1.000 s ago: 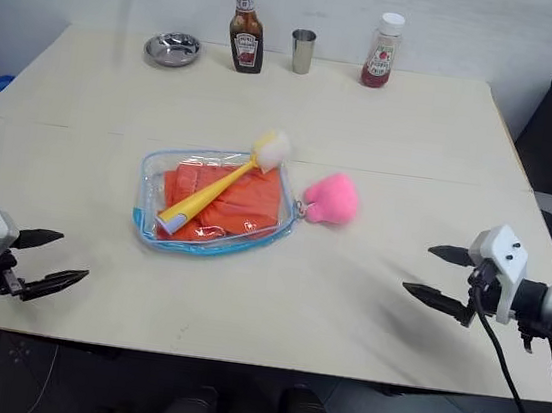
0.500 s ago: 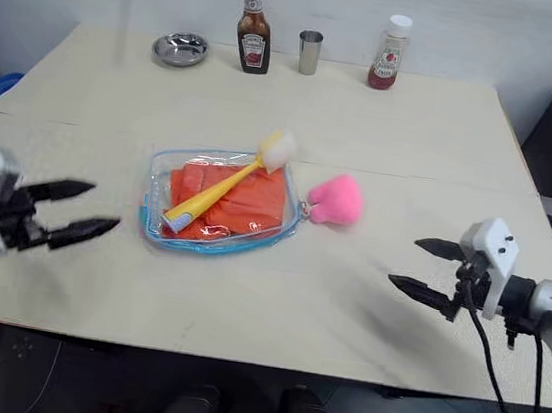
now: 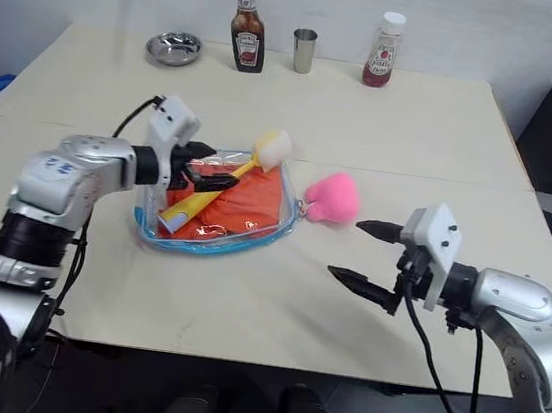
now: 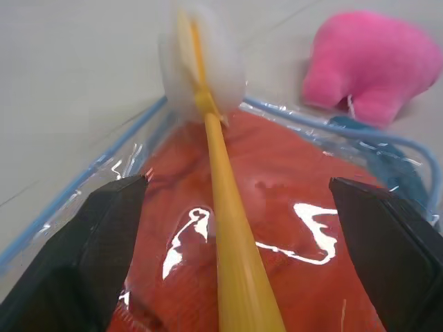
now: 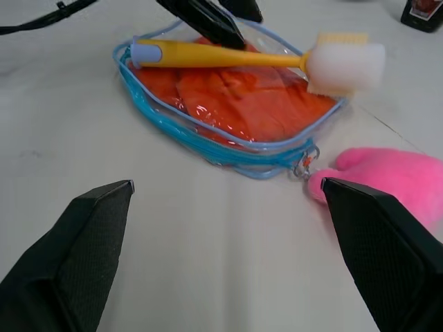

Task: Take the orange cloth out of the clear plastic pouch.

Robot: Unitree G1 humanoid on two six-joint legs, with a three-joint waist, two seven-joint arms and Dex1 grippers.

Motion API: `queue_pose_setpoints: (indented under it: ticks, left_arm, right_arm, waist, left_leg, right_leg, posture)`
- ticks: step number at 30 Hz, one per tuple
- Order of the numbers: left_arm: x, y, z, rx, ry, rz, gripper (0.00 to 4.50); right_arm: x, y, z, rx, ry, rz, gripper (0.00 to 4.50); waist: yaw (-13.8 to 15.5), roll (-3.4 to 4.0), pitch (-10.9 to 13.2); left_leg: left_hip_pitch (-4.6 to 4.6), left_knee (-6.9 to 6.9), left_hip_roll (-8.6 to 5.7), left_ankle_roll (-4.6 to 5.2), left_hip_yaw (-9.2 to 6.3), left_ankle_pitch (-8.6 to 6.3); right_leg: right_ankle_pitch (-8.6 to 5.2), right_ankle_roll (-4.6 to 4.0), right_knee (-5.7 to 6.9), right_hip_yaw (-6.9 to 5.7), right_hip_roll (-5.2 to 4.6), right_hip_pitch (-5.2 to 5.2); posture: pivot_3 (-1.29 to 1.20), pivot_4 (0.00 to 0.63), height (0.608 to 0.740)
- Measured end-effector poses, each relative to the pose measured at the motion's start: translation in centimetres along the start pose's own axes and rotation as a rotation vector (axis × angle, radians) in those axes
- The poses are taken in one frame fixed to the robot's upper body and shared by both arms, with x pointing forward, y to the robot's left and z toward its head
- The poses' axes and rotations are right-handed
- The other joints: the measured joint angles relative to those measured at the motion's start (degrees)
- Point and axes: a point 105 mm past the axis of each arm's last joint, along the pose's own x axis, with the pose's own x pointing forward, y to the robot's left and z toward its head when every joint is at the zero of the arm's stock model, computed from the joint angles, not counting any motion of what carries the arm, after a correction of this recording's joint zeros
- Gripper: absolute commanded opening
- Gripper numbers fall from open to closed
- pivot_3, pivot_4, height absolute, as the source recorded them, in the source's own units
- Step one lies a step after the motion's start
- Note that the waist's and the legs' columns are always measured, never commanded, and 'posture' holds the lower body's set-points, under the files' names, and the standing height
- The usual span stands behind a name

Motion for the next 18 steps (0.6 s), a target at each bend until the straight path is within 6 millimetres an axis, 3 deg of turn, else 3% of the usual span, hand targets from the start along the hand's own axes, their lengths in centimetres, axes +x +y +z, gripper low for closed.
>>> queue_pose_setpoints:
  ticks: [3,6,16,18]
  left_arm:
    - [0.7,0.4,-1.8,0.03,0.091,0.016,4.48]
    - [0.7,0.6,-2.1,0.047,0.123,0.013,4.48]
    - [0.9,0.6,-2.2,0.071,0.139,0.03,1.33]
    - [0.8,0.8,-2.0,0.043,0.127,0.039,0.94]
  right_arm:
    - [0.1,0.1,0.1,-0.003,0.001,-0.009,4.5]
    - [0.1,0.2,0.1,-0.003,0.003,-0.014,4.5]
    - [0.5,0.3,0.0,-0.021,0.007,-0.009,4.5]
    - [0.6,0.3,-0.1,-0.02,0.011,-0.006,4.5]
  waist:
    - [0.0,0.0,0.0]
    - [0.2,0.0,0.0]
    - [0.2,0.0,0.0]
    - [0.2,0.0,0.0]
  left_leg:
    - [-0.01,0.03,0.0,0.0,0.0,0.0]
    - [-0.01,0.05,-0.01,0.0,-0.01,0.0]
    - [0.0,0.1,-0.01,0.0,-0.01,0.0]
    - [0.0,0.1,-0.01,0.0,-0.01,0.0]
  right_leg:
    - [0.0,0.0,0.02,0.01,-0.01,-0.01]
    - [0.0,0.0,0.01,0.0,-0.04,0.01]
    - [0.0,0.0,0.02,0.0,-0.04,0.01]
    - [0.0,0.0,0.02,0.0,-0.04,0.0]
  posture:
    - [0.0,0.15,0.74]
    - [0.0,0.15,0.74]
    - [0.0,0.15,0.74]
    - [0.0,0.15,0.74]
